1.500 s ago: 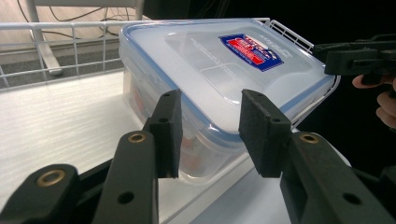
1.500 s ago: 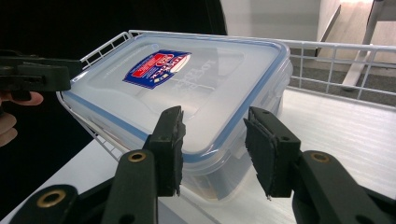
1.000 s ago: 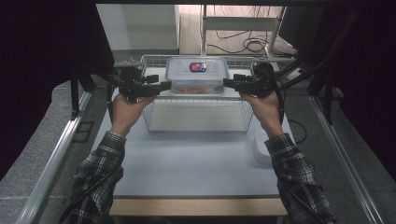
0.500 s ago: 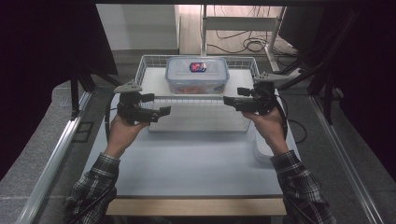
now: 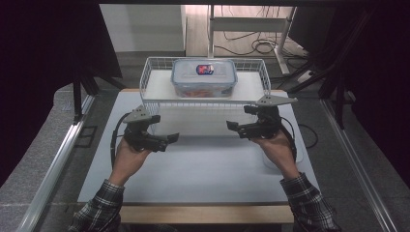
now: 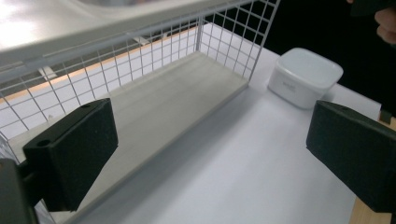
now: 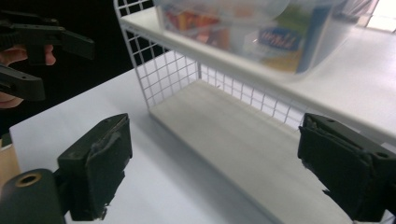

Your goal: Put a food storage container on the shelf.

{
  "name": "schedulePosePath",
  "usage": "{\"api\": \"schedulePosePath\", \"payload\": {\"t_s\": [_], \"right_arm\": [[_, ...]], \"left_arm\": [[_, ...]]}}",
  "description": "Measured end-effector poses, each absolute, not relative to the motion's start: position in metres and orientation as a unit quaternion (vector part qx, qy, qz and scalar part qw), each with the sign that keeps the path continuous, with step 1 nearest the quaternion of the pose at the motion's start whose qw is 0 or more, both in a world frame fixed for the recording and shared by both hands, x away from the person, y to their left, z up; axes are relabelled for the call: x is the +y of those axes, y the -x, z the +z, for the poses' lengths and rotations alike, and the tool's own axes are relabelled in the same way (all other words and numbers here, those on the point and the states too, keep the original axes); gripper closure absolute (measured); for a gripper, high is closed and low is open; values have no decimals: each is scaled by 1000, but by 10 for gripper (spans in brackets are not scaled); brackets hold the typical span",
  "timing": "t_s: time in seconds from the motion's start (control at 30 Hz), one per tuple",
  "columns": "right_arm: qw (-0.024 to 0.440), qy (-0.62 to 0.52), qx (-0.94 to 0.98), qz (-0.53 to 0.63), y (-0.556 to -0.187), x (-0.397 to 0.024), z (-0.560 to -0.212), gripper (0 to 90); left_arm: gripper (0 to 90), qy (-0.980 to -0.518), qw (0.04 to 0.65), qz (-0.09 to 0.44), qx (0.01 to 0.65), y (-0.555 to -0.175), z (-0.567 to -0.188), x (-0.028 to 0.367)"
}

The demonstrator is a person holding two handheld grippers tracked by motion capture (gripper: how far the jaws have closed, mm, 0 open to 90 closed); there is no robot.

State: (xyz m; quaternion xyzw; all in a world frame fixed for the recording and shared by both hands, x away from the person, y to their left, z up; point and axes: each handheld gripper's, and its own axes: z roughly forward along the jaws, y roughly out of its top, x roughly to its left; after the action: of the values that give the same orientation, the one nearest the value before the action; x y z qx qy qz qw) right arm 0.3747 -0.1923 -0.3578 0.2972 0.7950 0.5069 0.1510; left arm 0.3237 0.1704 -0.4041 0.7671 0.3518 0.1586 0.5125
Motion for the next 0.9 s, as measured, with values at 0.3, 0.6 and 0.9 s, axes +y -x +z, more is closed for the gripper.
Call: {"api": "schedulePosePath", "payload": {"t_s": [0.3,0.6,0.9], "right_arm": [[149,-302,794,506,-352,-202,-387,44],[148,-314,795,498,-336,-214,-409,19],[175,-330,781,501,-321,-215,-428,27]], "left_arm": [[38,-772,514,145,345,-303,-426,165],[53,-788,488,169,336,-284,-439,158],[59,-789,460,187,362,-274,-468,159]]}}
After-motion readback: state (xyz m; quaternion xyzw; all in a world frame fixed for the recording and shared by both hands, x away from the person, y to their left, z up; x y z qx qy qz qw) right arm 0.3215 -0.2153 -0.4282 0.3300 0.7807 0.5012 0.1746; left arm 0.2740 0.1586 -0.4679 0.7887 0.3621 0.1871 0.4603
